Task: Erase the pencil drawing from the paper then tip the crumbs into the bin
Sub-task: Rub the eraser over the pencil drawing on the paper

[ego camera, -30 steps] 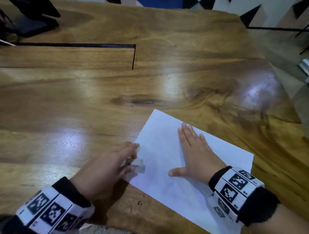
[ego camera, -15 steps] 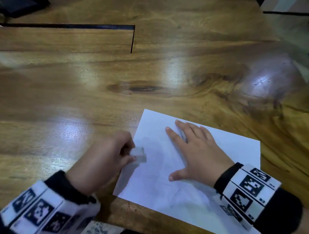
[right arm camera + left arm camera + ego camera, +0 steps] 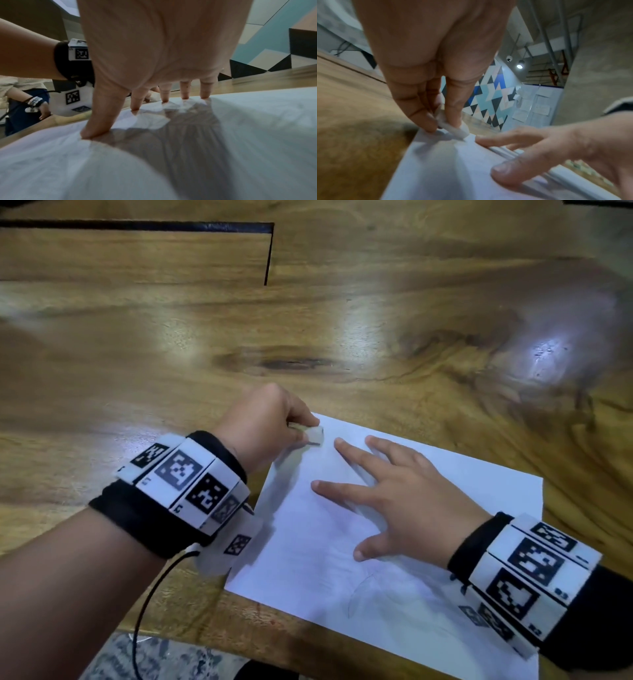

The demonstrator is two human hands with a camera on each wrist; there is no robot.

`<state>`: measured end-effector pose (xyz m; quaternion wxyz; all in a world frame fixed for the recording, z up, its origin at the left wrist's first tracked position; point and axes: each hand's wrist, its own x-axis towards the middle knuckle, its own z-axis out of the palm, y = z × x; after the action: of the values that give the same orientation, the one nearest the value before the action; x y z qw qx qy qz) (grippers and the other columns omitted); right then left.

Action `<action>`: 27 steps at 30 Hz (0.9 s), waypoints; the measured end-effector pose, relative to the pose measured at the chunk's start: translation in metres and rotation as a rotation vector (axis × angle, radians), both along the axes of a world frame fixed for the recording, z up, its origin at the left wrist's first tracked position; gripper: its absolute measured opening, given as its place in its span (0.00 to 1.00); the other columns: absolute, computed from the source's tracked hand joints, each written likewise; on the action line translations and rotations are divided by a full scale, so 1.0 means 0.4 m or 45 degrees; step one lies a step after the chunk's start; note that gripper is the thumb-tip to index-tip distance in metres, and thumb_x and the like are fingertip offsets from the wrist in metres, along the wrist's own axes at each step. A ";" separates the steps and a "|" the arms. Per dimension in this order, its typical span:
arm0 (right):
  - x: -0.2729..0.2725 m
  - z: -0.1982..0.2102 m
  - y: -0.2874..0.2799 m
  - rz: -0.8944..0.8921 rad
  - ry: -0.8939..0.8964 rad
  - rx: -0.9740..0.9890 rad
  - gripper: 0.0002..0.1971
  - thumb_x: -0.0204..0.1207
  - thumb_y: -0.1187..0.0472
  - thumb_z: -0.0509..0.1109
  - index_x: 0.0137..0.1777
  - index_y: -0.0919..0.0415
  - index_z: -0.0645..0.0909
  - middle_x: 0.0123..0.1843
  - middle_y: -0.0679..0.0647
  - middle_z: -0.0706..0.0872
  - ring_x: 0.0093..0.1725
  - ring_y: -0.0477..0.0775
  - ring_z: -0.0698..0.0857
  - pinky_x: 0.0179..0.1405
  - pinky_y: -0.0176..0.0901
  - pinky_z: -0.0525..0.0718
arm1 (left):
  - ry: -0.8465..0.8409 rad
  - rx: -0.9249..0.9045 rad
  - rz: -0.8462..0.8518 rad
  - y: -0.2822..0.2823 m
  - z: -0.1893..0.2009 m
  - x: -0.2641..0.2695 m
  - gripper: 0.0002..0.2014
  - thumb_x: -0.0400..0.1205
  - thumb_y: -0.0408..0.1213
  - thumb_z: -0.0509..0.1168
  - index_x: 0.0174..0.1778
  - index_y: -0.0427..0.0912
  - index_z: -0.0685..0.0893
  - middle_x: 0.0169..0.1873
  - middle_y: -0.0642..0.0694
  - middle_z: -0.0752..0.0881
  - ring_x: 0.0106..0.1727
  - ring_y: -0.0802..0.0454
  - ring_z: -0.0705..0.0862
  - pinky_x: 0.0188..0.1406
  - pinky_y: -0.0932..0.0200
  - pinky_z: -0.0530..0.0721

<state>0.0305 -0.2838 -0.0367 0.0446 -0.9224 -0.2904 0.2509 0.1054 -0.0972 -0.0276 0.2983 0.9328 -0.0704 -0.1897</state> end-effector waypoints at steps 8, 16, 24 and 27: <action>0.016 -0.003 0.000 0.071 -0.020 -0.048 0.44 0.66 0.31 0.67 0.73 0.20 0.38 0.82 0.45 0.28 0.82 0.57 0.35 0.79 0.53 0.40 | -0.071 -0.015 -0.018 -0.007 0.009 0.015 0.08 0.67 0.38 0.76 0.41 0.42 0.89 0.37 0.44 0.90 0.37 0.52 0.84 0.33 0.71 0.77; 0.017 0.001 0.002 0.097 -0.023 -0.103 0.44 0.67 0.30 0.65 0.73 0.20 0.36 0.82 0.46 0.27 0.82 0.57 0.35 0.79 0.54 0.40 | -0.020 0.029 -0.083 -0.002 0.011 0.007 0.07 0.67 0.35 0.76 0.39 0.41 0.89 0.37 0.44 0.90 0.36 0.52 0.84 0.33 0.68 0.77; 0.018 0.003 0.003 0.092 -0.018 -0.105 0.44 0.67 0.31 0.66 0.73 0.20 0.38 0.82 0.46 0.27 0.82 0.57 0.35 0.78 0.54 0.39 | 0.037 0.131 -0.194 0.012 0.020 -0.031 0.06 0.66 0.37 0.77 0.36 0.44 0.89 0.35 0.46 0.90 0.37 0.53 0.84 0.29 0.74 0.72; 0.016 0.005 0.003 0.088 -0.013 -0.096 0.43 0.67 0.31 0.66 0.73 0.20 0.38 0.82 0.45 0.27 0.82 0.57 0.35 0.78 0.53 0.39 | -0.001 0.076 -0.139 0.003 0.020 -0.014 0.06 0.67 0.35 0.76 0.38 0.41 0.89 0.38 0.44 0.91 0.40 0.50 0.86 0.33 0.71 0.75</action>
<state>0.0371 -0.2825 -0.0345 -0.0004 -0.9140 -0.3126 0.2585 0.1000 -0.0961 -0.0195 0.2595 0.9361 -0.1156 -0.2075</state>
